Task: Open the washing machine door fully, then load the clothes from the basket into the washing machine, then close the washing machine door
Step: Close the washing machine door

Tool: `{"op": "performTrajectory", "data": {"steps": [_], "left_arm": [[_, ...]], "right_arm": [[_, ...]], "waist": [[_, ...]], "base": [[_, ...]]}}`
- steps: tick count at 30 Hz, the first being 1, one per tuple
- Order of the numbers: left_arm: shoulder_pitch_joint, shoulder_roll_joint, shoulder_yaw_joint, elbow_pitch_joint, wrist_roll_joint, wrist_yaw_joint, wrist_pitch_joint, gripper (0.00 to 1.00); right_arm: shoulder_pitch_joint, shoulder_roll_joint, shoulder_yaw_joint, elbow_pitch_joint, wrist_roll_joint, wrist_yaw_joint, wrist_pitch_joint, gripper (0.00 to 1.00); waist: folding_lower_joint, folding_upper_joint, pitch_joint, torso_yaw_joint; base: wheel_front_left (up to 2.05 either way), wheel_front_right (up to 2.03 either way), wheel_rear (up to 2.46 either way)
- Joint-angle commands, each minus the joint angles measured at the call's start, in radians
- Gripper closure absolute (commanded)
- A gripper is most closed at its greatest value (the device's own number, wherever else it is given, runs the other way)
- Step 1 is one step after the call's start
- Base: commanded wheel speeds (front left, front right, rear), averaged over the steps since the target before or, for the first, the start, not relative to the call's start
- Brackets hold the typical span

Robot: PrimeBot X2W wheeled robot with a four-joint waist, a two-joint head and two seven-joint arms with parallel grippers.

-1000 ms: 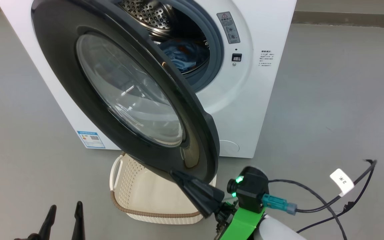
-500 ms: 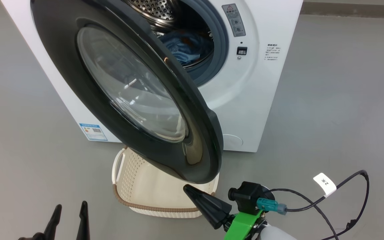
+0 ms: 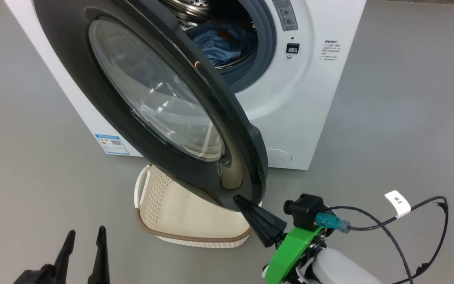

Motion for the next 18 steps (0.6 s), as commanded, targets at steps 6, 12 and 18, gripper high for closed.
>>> {"op": "performTrajectory", "data": {"steps": [6, 12, 18], "left_arm": [[-0.058, 0.012, 0.027, -0.014, -0.014, -0.003, -0.006, 0.0], [-0.071, 0.013, 0.026, -0.015, -0.016, -0.003, -0.006, 0.0], [-0.082, 0.011, 0.022, -0.019, -0.014, -0.003, -0.006, 0.0]], "right_arm": [[-0.042, 0.027, -0.056, 0.002, -0.013, 0.001, -0.005, 1.0], [-0.063, 0.027, -0.103, 0.01, -0.025, 0.001, -0.005, 1.0], [-0.087, 0.017, -0.146, 0.006, -0.037, 0.001, -0.005, 1.0]], "waist": [[0.0, 0.0, 0.023, 0.004], [0.0, 0.0, 0.041, 0.003], [0.0, 0.0, 0.059, 0.003]], "base": [[0.0, 0.0, 0.0], [0.0, 0.0, 0.0], [0.0, 0.0, 0.0]]}}
